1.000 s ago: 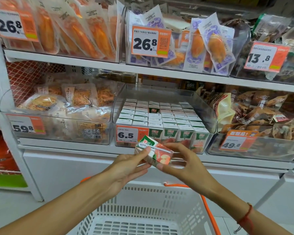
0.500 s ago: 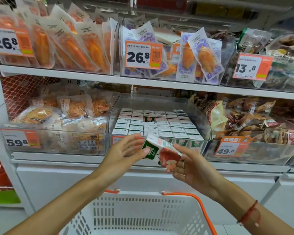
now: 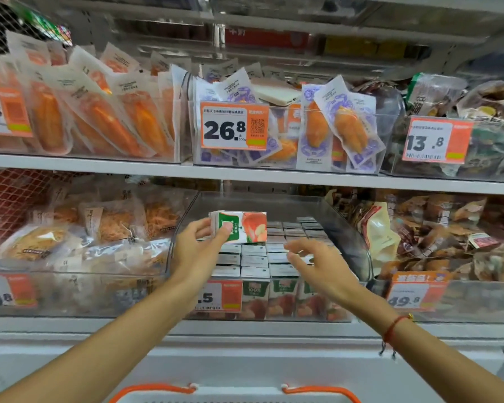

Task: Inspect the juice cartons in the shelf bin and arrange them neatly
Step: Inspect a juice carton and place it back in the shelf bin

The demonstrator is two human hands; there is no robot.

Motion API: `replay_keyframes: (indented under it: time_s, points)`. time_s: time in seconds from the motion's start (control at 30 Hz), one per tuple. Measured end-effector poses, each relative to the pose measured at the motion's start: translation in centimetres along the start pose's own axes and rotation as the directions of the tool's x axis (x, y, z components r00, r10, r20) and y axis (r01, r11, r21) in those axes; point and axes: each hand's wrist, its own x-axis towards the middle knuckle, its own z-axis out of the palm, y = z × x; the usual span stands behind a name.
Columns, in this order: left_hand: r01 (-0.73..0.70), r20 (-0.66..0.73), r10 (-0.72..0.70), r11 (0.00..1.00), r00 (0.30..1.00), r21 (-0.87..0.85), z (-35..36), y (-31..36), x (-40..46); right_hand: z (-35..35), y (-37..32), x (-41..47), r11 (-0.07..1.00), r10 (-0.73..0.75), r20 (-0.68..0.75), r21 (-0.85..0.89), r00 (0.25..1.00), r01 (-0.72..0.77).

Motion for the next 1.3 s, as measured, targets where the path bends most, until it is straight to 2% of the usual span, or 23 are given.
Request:
replay_keyframes:
  time_s: [0.07,0.17,0.27,0.33,0.43,0.53,0.63,0.7,0.77,0.87,1.17,1.3]
  points:
    - [0.038,-0.061,-0.039,0.999,0.997,-0.021,1.5,-0.8,2.0,0.7,1.6,0.5,0.985,-0.044,0.086,-0.165,0.995,0.058]
    - [0.060,-0.138,-0.056,0.998,0.989,0.024,3.2,-2.1,4.9,1.3,3.2,0.7,0.963,-0.103,0.098,-0.239,0.990,0.123]
    - [0.051,-0.140,-0.025,0.981,0.990,0.187,3.8,-3.4,7.4,1.4,3.8,0.7,0.950,-0.151,0.081,-0.264,0.985,0.168]
    - [0.025,-0.098,0.011,0.933,0.995,0.359,3.6,-3.8,8.5,1.4,4.0,0.7,0.942,-0.170,0.081,-0.280,0.982,0.186]
    - [-0.120,0.056,0.107,0.821,0.993,0.558,2.5,-3.5,9.9,1.5,4.1,0.7,0.936,-0.183,0.075,-0.293,0.980,0.197]
    - [-0.370,0.347,0.169,0.641,0.923,0.672,1.8,-2.0,10.7,1.6,4.1,0.6,0.932,-0.190,0.064,-0.303,0.980,0.201]
    - [-0.541,0.530,0.153,0.412,0.834,0.733,2.5,-0.4,11.5,1.6,4.1,0.6,0.933,-0.187,0.070,-0.299,0.980,0.199]
    - [-0.577,0.585,0.088,0.332,0.806,0.746,3.7,0.3,12.1,1.6,4.1,0.6,0.935,-0.184,0.078,-0.293,0.980,0.199]
    - [-0.573,0.600,0.016,0.319,0.799,0.755,4.8,0.1,12.3,1.6,4.0,0.5,0.937,-0.178,0.084,-0.291,0.980,0.195]
    - [-0.567,0.620,-0.050,0.351,0.783,0.745,5.6,-1.5,12.1,1.6,4.1,0.5,0.937,-0.165,0.086,-0.298,0.982,0.184]
    - [-0.556,0.658,-0.040,0.499,0.752,0.665,4.6,-3.5,12.4,1.9,4.2,0.4,0.923,-0.180,0.065,-0.334,0.982,0.191]
    - [-0.597,0.682,0.000,0.482,0.732,0.641,4.3,-4.1,12.7,1.5,4.3,0.4,0.921,-0.203,0.094,-0.319,0.975,0.222]
